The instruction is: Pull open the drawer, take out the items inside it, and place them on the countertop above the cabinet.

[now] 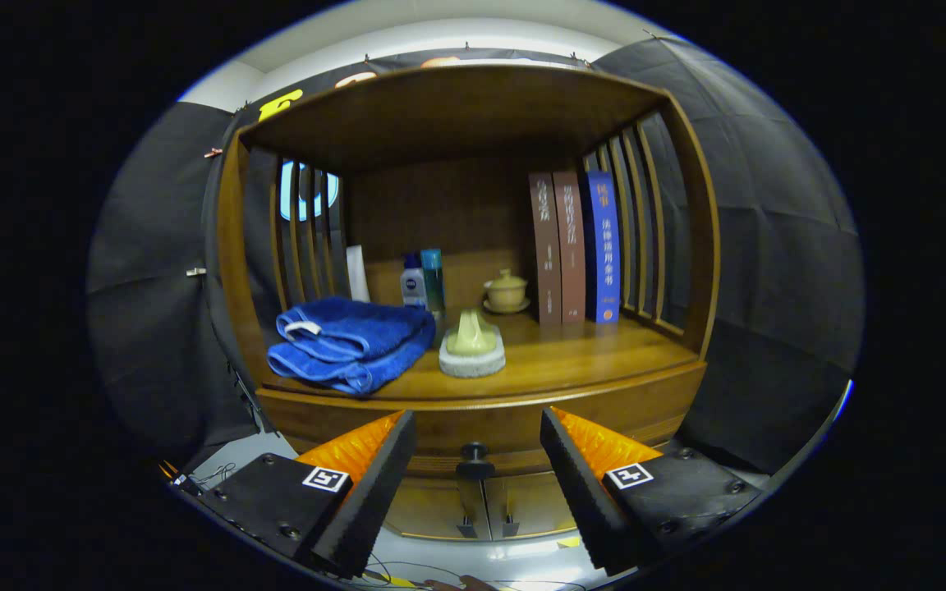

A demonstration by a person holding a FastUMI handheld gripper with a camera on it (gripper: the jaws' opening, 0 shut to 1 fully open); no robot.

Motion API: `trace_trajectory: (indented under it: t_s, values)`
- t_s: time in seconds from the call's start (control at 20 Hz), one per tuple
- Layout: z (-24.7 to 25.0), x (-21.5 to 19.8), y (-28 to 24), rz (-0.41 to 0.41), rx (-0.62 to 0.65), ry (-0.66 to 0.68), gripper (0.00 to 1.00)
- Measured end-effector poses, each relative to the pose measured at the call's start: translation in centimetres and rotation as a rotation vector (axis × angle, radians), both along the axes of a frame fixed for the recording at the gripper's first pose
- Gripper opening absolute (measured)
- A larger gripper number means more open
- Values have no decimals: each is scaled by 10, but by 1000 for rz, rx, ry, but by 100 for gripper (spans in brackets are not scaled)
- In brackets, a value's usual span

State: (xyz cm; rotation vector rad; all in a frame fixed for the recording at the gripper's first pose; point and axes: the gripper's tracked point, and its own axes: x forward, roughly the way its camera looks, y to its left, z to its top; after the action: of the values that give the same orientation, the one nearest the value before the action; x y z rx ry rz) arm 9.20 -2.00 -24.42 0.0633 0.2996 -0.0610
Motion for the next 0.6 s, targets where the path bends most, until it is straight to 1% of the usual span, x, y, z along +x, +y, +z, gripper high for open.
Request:
trace_trajectory:
  t_s: [0.3, 0.6]
  values:
    - [97, -33, 2, 4, -46, -130, 98]
    - [145, -64, 11, 26, -42, -174, 98]
